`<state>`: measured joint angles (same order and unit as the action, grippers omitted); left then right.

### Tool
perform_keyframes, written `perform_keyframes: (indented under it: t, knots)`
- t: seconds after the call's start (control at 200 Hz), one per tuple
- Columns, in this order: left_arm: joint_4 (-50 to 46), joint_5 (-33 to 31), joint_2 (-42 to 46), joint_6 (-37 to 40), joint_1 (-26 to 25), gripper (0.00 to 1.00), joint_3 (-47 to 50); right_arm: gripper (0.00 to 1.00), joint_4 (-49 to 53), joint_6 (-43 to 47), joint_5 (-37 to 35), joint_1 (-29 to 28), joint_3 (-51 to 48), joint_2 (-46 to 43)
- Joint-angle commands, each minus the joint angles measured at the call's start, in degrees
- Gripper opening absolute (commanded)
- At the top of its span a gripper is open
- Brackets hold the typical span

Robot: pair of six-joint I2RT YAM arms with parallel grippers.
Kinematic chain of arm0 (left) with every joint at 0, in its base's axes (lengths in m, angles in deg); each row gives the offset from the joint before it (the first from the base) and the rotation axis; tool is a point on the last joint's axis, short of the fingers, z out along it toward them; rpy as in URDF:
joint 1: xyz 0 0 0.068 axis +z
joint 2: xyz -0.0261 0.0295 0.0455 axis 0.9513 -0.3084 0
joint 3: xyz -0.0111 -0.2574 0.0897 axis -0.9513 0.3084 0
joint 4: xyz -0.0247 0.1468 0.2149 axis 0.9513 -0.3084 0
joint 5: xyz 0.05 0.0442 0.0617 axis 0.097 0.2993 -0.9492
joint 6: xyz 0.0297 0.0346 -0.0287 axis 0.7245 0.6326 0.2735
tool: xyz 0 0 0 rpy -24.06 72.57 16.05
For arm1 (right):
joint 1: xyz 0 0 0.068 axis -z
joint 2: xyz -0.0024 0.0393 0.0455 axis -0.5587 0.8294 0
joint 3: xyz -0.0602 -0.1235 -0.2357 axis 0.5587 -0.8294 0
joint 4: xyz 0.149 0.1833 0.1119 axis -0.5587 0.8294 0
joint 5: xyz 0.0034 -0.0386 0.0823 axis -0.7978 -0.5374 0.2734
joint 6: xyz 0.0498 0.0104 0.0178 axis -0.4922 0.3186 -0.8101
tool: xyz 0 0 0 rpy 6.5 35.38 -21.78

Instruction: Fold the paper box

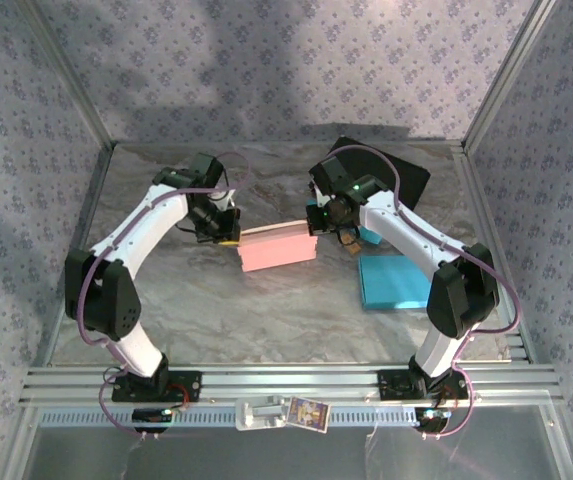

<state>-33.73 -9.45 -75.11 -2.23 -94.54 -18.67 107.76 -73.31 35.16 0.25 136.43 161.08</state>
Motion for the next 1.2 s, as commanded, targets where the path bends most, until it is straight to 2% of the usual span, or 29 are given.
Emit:
perform_keyframes:
  t: [0.0,0.27,0.45,0.55,0.735,0.82,0.939,1.194]
  knots:
    - [4.13,0.70,3.39,3.18,-0.34,0.00,3.51,0.00,0.72,-0.65,1.09,-0.91,0.81,0.22]
    - [6.99,-0.81,5.20,4.69,-1.79,0.00,7.42,0.00,0.90,-1.66,0.69,-0.96,0.49,-0.68]
    - [6.51,-1.90,4.89,4.33,-2.27,0.00,7.02,0.30,-0.93,-6.60,2.24,0.20,-1.97,-6.12]
    - [6.06,-2.06,4.59,4.33,-2.28,0.00,6.63,0.41,-3.64,-12.63,5.90,2.31,-4.87,-9.95]
    - [5.63,-2.18,4.14,4.52,-2.46,0.00,5.84,0.49,-13.91,-30.37,11.82,6.09,-11.41,-14.86]
    - [5.37,-2.22,3.88,4.59,-2.55,0.00,5.48,0.54,-15.41,-40.58,13.38,7.41,-12.52,-14.66]
    - [5.32,-2.42,3.82,4.59,-2.63,0.00,5.26,0.60,-18.56,-52.57,19.75,8.41,-13.65,-12.04]
    - [5.36,-2.59,3.48,4.51,-2.72,0.00,5.04,0.63,-23.03,-62.43,23.36,7.70,-16.08,-8.48]
